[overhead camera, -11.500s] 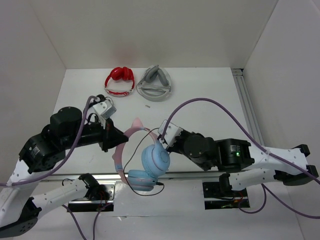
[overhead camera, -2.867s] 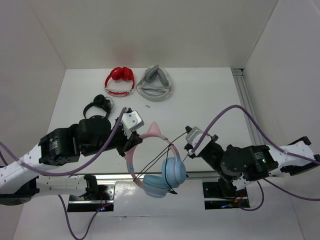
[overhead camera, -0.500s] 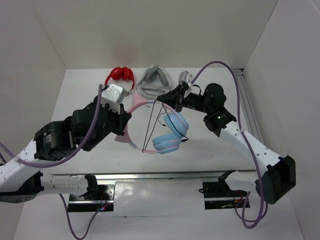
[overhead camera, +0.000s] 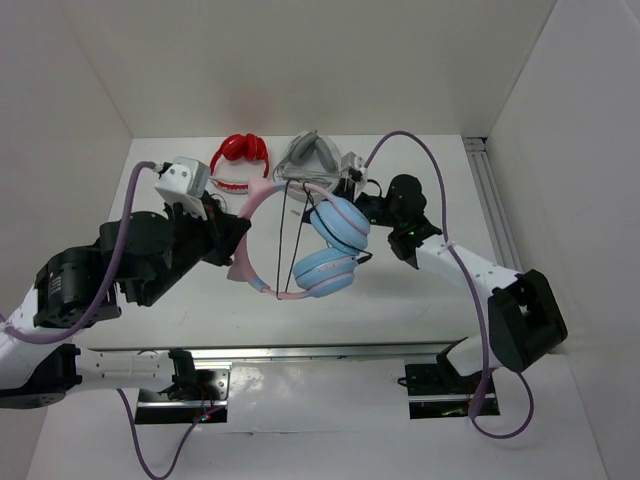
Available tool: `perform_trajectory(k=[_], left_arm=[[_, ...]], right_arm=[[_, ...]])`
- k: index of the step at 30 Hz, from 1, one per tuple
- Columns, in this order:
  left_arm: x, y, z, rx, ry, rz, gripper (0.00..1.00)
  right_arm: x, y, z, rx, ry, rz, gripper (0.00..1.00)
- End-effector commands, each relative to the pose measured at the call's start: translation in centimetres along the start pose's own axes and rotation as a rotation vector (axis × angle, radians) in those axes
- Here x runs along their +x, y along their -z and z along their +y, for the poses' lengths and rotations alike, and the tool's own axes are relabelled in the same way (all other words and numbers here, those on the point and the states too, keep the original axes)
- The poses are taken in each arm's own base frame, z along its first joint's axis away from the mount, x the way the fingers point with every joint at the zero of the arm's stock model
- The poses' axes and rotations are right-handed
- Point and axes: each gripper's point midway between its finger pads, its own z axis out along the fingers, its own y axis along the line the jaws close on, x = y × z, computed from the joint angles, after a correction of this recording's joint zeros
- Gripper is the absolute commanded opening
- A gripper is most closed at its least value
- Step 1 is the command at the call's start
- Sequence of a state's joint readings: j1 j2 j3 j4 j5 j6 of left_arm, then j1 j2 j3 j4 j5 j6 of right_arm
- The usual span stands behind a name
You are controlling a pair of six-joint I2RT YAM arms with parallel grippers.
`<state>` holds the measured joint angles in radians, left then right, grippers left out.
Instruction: Wrap the headphones
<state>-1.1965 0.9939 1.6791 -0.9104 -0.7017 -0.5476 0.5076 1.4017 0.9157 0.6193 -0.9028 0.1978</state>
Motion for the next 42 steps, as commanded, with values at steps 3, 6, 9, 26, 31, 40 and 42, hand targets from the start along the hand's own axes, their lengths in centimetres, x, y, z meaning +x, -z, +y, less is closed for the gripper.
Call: perform_trajectory(k=[3, 6, 9, 26, 31, 40, 42], left_arm=[[-6.5, 1.8, -0.6, 0.029, 0.236, -0.198, 0.00], [-7.0, 2.0, 0.1, -0.003, 0.251, -0.217, 0.00], [-7.3, 2.2, 0.6, -0.022, 0.254, -0.227, 0.00], [-7.3, 2.5, 0.8, -0.020, 0.273, -0.227, 0.00], [-7.2, 2.3, 1.2, -0.050, 0.278, -0.235, 0.00], [-5.5, 2.1, 6.6, -0.359, 0.329, -0.311, 0.00], [-5.2, 2.1, 7.5, -0.421, 0.324, -0.316, 0.00]], right_arm=[[0.6, -1.3, 0.4, -0.072, -0.011, -0.058, 0.24], [3.1, -2.0, 0.4, -0.086, -0.060, -0.030, 0.26], [5.0, -2.7, 1.0, -0.098, -0.098, -0.011, 0.27], [7.9, -4.4, 0.2, -0.077, -0.141, -0.023, 0.21], [8.5, -4.5, 0.1, -0.028, -0.154, -0.032, 0.00], [8.8, -2.9, 3.9, 0.288, -0.122, -0.021, 0.00], [8.6, -2.5, 5.1, 0.352, -0.111, -0.006, 0.00]])
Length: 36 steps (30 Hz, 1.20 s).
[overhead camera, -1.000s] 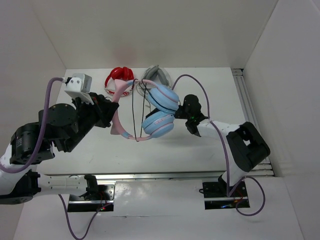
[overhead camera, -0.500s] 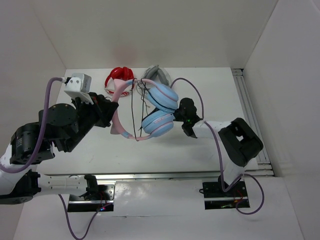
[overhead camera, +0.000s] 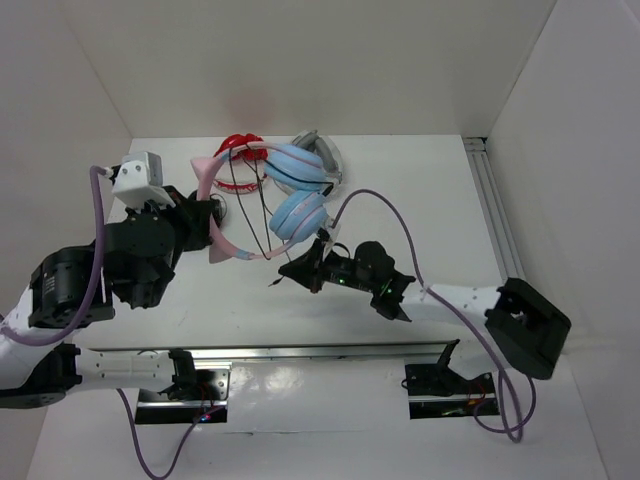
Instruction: Wrap the headphones
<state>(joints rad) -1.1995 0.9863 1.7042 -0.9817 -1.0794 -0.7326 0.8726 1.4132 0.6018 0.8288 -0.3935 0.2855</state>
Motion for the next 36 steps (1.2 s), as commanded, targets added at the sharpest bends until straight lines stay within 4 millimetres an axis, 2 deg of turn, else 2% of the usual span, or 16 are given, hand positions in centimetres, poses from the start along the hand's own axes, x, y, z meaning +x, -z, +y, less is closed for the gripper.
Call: perform_trajectory(k=[1, 5, 8, 9, 10, 11, 12, 14, 19, 24, 25, 31, 32, 34, 35, 36], left_arm=[[-2.9, 0.1, 1.6, -0.118, 0.200, -0.122, 0.00], [-2.6, -1.1, 1.6, -0.194, 0.125, -0.159, 0.00], [-1.7, -4.1, 0.5, -0.188, 0.052, -0.111, 0.00], [-1.7, -6.0, 2.2, -0.270, 0.031, -0.103, 0.00], [-1.4, -7.0, 2.7, -0.281, 0.021, -0.078, 0.00], [-0.5, -8.3, 2.5, -0.255, 0.010, -0.039, 0.00], [-0.6, -9.1, 3.8, -0.295, 0.014, -0.047, 0.00], [0.5, -10.8, 3.8, -0.267, -0.004, -0.027, 0.00], [0.5, -12.1, 6.0, -0.302, -0.010, -0.025, 0.00], [3.6, -14.0, 5.8, -0.230, -0.099, 0.043, 0.00], [3.3, -13.8, 5.5, -0.204, -0.109, 0.027, 0.00], [7.3, -13.6, 6.3, -0.201, -0.246, 0.104, 0.00], [8.0, -13.6, 6.1, -0.189, -0.266, 0.119, 0.00], [9.4, -13.4, 6.6, -0.202, -0.310, 0.155, 0.00], [9.9, -13.2, 6.7, -0.199, -0.323, 0.174, 0.00], [10.6, -13.1, 6.8, -0.200, -0.350, 0.192, 0.00]], right_arm=[[-1.6, 1.3, -0.7, 0.208, 0.055, -0.045, 0.00], [-0.6, 1.3, 2.4, 0.214, 0.071, 0.016, 0.00], [-0.5, 1.2, 4.7, 0.222, 0.089, 0.068, 0.00], [-1.0, 1.0, 5.1, 0.241, 0.102, 0.065, 0.00], [-0.2, 1.2, 5.6, 0.241, 0.107, 0.108, 0.00], [0.3, 1.1, 7.1, 0.214, 0.123, 0.127, 0.00], [-0.2, 1.3, 7.2, 0.246, 0.145, 0.129, 0.00], [0.2, 1.5, 8.3, 0.255, 0.169, 0.143, 0.00], [-0.5, 1.7, 9.5, 0.251, 0.198, 0.162, 0.00], [0.1, 1.7, 10.0, 0.284, 0.318, 0.249, 0.00], [-0.2, 1.6, 9.8, 0.298, 0.344, 0.270, 0.00], [-1.4, 1.3, 9.8, 0.310, 0.490, 0.365, 0.00], [-2.5, 0.9, 10.7, 0.288, 0.506, 0.359, 0.00], [-1.6, 1.3, 10.1, 0.284, 0.593, 0.462, 0.00], [-3.1, 1.0, 10.4, 0.291, 0.609, 0.454, 0.00], [-2.2, 1.3, 10.1, 0.293, 0.653, 0.524, 0.00]])
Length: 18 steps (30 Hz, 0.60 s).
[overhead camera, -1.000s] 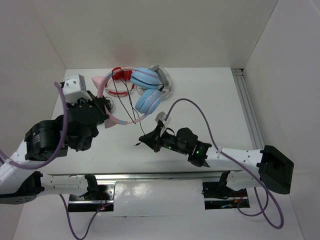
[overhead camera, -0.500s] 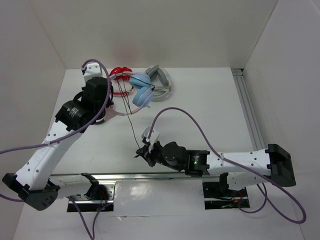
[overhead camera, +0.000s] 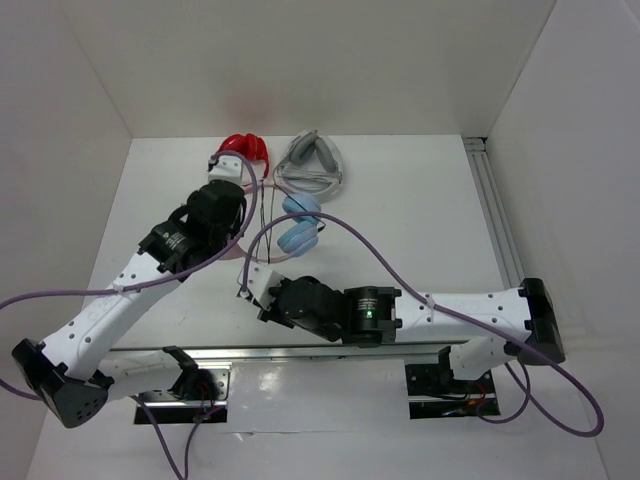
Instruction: Wrap the headphones
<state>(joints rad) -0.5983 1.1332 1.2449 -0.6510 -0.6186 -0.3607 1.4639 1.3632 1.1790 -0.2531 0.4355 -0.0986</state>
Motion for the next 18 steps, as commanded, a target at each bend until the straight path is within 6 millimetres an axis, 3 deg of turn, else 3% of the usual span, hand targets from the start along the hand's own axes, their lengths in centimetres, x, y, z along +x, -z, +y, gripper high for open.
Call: perform_trajectory(k=[1, 2, 5, 6, 9, 13, 18], left_arm=[[-2.4, 1.1, -0.4, 0.026, 0.025, -0.103, 0.00], [-2.2, 1.3, -0.6, 0.036, -0.003, -0.096, 0.00], [-0.4, 1.2, -0.7, 0.024, -0.073, -0.042, 0.00], [0.2, 1.4, -1.5, 0.046, -0.094, -0.035, 0.00], [1.4, 2.3, -1.0, 0.070, -0.132, -0.025, 0.00], [2.6, 3.7, -2.0, 0.172, -0.163, -0.031, 0.00], [4.6, 4.9, -3.7, 0.267, -0.252, -0.019, 0.00]], right_arm=[[-0.2, 1.2, -0.7, 0.010, 0.197, 0.110, 0.00], [-1.4, 1.5, -1.6, 0.047, 0.209, 0.102, 0.00], [-1.5, 1.9, -2.0, 0.080, 0.292, 0.151, 0.00], [-2.2, 2.1, -2.9, 0.132, 0.294, 0.154, 0.00], [-2.2, 3.1, -3.8, 0.196, 0.366, 0.195, 0.00], [-2.6, 4.2, -4.1, 0.248, 0.446, 0.215, 0.00], [-5.3, 6.2, -4.4, 0.337, 0.544, 0.194, 0.00]])
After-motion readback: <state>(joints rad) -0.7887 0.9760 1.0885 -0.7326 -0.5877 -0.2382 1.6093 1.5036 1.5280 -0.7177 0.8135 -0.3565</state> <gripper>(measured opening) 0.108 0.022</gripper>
